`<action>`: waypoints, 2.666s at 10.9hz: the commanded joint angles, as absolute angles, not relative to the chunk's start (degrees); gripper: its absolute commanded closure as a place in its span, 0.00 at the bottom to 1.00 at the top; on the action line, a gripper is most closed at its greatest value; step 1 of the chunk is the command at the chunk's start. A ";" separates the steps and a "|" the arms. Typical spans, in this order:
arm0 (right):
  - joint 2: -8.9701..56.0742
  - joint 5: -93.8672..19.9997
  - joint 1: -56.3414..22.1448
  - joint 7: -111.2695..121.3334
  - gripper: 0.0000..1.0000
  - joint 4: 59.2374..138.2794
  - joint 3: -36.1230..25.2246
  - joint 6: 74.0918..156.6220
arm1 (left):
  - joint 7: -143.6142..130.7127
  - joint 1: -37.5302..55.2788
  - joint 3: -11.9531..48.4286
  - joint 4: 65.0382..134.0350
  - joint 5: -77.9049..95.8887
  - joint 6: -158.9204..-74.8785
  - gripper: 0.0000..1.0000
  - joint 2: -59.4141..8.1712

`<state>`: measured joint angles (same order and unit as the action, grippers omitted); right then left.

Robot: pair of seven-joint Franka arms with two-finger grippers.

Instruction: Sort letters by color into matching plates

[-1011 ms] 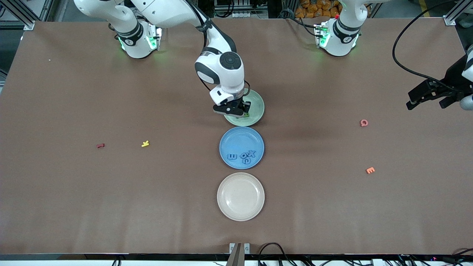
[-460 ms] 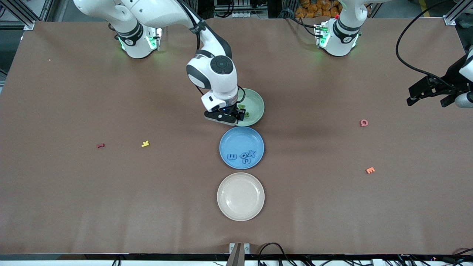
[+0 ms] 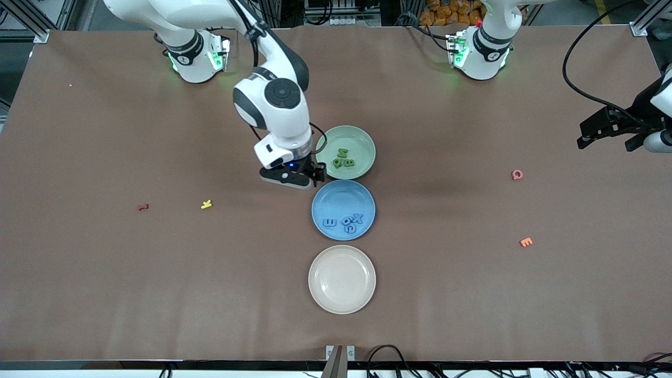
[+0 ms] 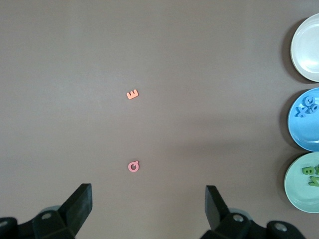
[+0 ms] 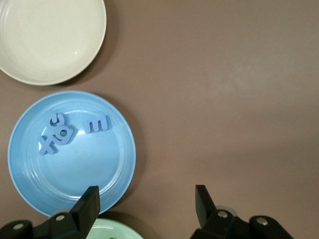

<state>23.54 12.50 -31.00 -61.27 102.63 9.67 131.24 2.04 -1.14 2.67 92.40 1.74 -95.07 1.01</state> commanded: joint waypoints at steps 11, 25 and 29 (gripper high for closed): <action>4.76 4.23 -6.43 -28.07 0.00 103.62 16.70 117.26 | 3.08 -1.05 2.11 91.58 1.93 -93.52 0.00 1.05; -0.52 0.27 0.88 -4.42 0.00 94.04 3.00 94.93 | 2.55 -2.02 2.11 91.58 1.67 -93.52 0.00 0.79; -0.18 0.26 0.62 -2.55 0.00 92.99 2.99 95.54 | 2.55 -2.11 2.11 91.67 1.76 -93.52 0.00 0.79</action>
<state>0.14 1.25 0.45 -2.91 94.01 2.01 95.86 2.13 -1.83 2.06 92.29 1.74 -94.41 0.91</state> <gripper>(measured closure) 0.000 0.000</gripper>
